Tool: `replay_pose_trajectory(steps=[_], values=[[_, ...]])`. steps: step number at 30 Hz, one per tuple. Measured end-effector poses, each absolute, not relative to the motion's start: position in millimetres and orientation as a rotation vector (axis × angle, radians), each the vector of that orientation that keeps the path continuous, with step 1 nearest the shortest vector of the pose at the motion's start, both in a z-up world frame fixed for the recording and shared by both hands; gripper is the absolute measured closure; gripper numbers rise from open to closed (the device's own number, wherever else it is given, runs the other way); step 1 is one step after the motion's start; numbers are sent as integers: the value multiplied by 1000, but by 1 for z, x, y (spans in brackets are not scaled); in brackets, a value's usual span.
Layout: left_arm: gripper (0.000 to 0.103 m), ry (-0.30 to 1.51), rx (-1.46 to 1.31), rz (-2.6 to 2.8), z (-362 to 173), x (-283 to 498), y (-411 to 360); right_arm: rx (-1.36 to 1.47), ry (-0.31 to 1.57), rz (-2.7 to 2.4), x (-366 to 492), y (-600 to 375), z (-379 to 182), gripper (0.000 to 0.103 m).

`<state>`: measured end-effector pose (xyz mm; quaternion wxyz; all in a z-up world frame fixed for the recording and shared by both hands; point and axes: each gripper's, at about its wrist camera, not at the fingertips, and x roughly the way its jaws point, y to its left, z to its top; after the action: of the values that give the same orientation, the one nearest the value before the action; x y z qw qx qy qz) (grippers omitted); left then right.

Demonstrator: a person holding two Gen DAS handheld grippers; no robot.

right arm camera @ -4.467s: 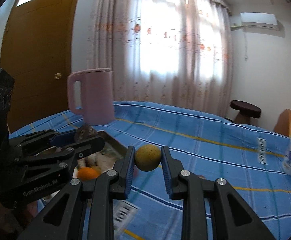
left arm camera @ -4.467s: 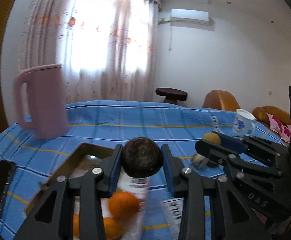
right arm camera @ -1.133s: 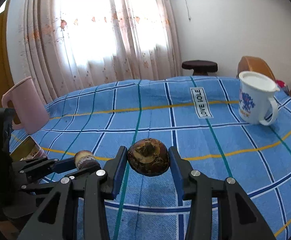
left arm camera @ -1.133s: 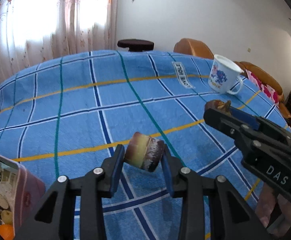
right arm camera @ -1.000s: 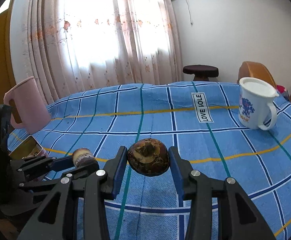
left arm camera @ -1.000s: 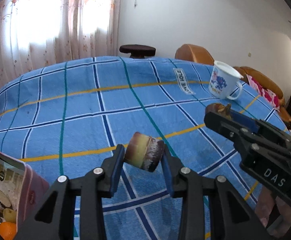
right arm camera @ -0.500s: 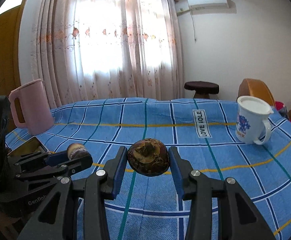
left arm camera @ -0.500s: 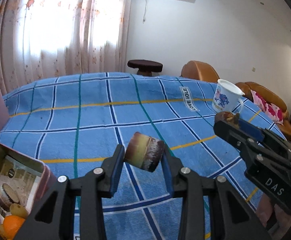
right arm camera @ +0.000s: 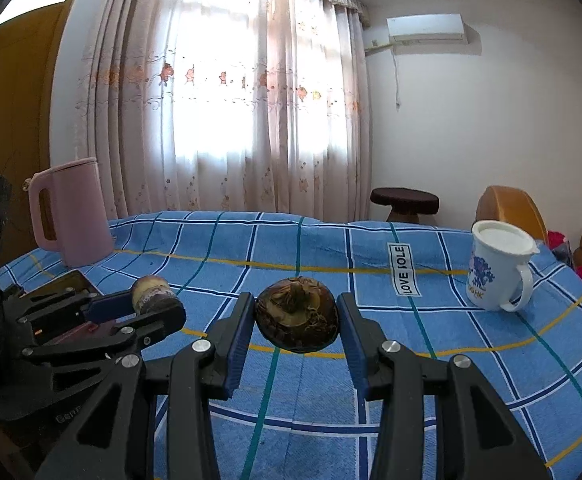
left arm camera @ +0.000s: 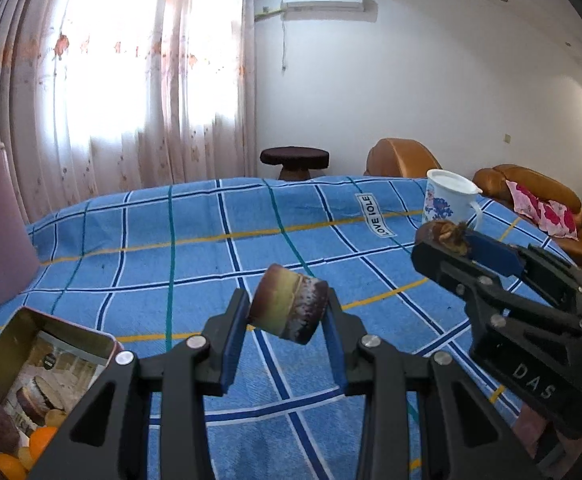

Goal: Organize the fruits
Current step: 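Lift the brown fruit with the right tool while the left tool lifts the cylindrical piece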

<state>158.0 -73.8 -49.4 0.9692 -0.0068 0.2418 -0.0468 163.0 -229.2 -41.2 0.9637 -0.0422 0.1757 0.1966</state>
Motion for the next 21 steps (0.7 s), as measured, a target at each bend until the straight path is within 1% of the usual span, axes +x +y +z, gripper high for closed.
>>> replay_pose_trajectory(steps=[9,21], values=[[65,440,-16,-84,-45,145,-70,-100,324,405,151,-226,-39,59],[65,429,-38,-87,-45,127,-53,-95,320,444,132,-219,-38,59]])
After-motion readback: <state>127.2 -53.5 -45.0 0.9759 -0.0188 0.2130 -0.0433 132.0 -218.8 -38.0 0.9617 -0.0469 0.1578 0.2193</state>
